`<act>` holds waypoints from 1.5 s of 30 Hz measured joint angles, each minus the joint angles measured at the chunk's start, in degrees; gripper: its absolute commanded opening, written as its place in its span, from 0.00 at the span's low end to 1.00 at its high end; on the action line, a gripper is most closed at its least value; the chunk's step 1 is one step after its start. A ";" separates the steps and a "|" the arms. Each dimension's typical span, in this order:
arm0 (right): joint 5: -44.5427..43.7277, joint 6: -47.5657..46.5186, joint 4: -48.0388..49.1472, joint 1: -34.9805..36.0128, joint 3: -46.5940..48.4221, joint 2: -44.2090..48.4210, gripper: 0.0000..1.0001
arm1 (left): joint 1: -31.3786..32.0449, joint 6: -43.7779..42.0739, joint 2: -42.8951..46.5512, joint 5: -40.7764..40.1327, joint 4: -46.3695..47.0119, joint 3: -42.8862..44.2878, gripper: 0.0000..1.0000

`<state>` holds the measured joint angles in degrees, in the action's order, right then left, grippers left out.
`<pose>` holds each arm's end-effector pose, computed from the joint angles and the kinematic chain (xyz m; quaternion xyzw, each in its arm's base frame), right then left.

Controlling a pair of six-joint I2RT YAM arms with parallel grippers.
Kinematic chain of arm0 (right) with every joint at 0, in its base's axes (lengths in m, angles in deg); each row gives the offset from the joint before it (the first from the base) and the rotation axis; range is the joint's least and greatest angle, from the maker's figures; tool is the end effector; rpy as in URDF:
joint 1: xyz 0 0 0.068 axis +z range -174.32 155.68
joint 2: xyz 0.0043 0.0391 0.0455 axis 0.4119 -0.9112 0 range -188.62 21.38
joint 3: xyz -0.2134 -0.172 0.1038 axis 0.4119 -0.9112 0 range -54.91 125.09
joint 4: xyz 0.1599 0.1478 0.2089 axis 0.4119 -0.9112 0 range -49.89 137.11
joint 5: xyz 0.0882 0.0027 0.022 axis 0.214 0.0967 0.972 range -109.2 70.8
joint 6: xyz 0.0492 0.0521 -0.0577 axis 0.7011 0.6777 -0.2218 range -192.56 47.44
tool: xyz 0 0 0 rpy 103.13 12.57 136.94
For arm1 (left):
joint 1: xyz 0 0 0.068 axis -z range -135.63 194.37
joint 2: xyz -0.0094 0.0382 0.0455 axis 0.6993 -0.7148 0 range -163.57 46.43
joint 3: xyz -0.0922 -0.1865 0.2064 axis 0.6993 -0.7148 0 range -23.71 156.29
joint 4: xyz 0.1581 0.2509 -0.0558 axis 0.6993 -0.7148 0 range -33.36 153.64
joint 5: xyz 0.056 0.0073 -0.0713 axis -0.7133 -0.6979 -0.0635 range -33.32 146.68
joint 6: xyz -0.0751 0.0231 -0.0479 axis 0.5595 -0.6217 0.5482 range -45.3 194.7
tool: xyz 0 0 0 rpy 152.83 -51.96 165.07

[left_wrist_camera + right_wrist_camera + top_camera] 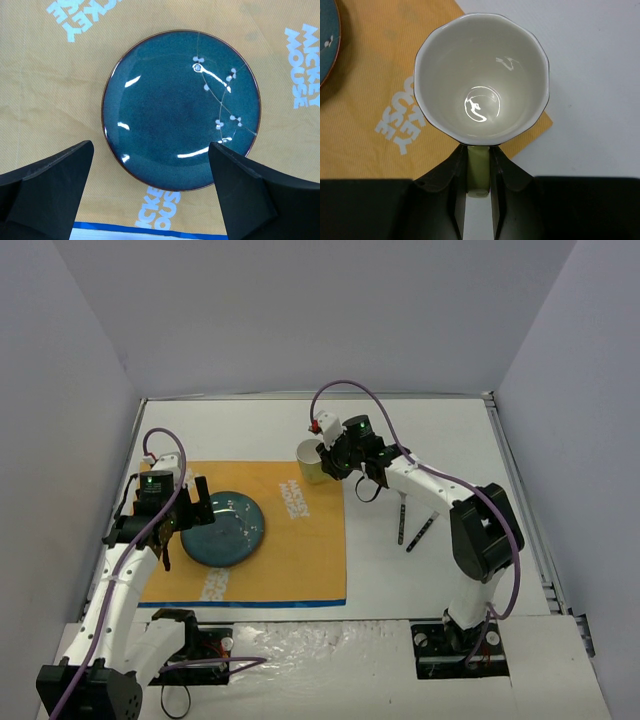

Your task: Set the dinner table for one person

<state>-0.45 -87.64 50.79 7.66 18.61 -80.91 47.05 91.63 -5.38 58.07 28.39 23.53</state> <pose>0.4096 0.2871 0.2415 -0.4126 0.7285 0.2138 0.5035 0.2553 -0.0141 0.2740 -0.1073 0.8992 -0.0830 0.4160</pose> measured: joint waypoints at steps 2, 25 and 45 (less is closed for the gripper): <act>-0.16 0.00 0.58 0.00 0.00 -0.13 0.00 | 0.00 0.00 0.00 0.00 0.00 0.00 0.97; -0.37 0.50 6.82 -1.31 -4.98 -2.26 0.79 | 0.00 0.00 0.00 0.01 0.02 0.00 0.97; -25.19 31.21 -6.59 -11.17 -18.88 21.08 0.95 | 0.76 0.19 0.04 -3.85 -0.62 0.00 0.97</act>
<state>-25.63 -56.43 44.20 -3.50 -0.27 -59.83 47.81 91.81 -5.34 54.23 27.77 23.53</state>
